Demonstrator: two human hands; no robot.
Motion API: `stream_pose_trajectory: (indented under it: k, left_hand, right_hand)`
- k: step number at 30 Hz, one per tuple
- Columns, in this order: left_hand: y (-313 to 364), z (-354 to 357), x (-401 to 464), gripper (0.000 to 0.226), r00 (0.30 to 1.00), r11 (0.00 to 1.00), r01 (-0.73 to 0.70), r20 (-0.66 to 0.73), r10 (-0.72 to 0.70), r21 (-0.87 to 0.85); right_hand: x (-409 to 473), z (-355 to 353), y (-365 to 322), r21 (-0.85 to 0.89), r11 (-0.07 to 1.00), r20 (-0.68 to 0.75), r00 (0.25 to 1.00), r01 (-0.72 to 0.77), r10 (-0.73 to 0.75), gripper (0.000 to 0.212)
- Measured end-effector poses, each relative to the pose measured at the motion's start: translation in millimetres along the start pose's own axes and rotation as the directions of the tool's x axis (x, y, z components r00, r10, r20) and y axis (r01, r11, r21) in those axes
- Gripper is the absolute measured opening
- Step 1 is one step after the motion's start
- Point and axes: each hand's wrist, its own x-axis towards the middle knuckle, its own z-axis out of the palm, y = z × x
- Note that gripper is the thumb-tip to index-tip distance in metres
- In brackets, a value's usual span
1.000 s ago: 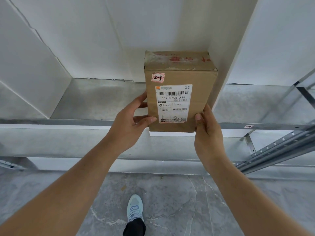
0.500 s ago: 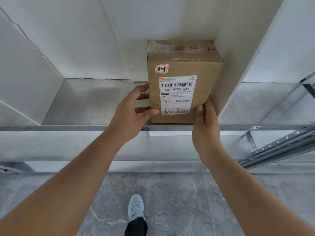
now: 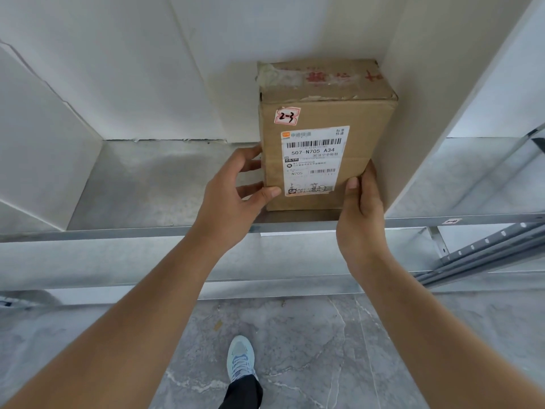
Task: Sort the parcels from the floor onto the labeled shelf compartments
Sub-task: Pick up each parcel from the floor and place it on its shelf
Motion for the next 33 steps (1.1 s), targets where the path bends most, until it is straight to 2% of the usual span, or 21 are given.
stream_pose_trajectory:
  k: [10,14,17,19,22,29,33]
  left_hand:
    - [-1.1,4.7,-1.6,0.047,0.999,0.999,-0.002,-0.04,0.003,0.033]
    - [-5.3,3.7,-2.7,0.065,0.999,0.999,-0.006,-0.033,0.008,0.054]
    - [-9.1,0.5,-12.0,0.09,0.995,0.995,0.098,-0.025,-0.098,0.002]
    - [-8.3,-3.7,-24.4,0.091,0.991,0.991,0.13,-0.023,-0.13,-0.005]
    - [1.4,-12.2,-50.5,0.081,0.992,0.991,0.125,-0.023,-0.124,0.053]
    - [59.8,-42.6,-129.5,0.052,0.999,0.954,0.0,0.052,-0.017,0.299]
    - [109.9,-69.1,-179.9,0.043,0.999,0.957,0.031,0.011,-0.036,0.288]
  right_hand:
    - [2.8,3.4,4.3,-0.029,0.998,-0.011,0.998,-0.058,0.058,0.047]
    - [-3.6,3.1,2.7,-0.069,0.995,-0.036,0.997,-0.072,0.07,0.054]
    - [-18.5,-2.5,-4.7,-0.101,0.988,-0.021,0.993,-0.114,0.112,0.058]
    - [-34.8,-7.7,-10.3,-0.126,0.981,-0.022,0.989,-0.145,0.144,0.058]
    - [-63.6,-15.0,-20.3,-0.173,0.97,0.026,0.984,-0.168,0.175,0.059]
    - [-126.5,-33.6,-75.9,-0.227,0.973,0.221,0.975,0.046,0.005,0.052]
    - [-165.3,-39.2,-126.3,-0.177,0.967,0.342,0.933,0.181,-0.112,0.057]
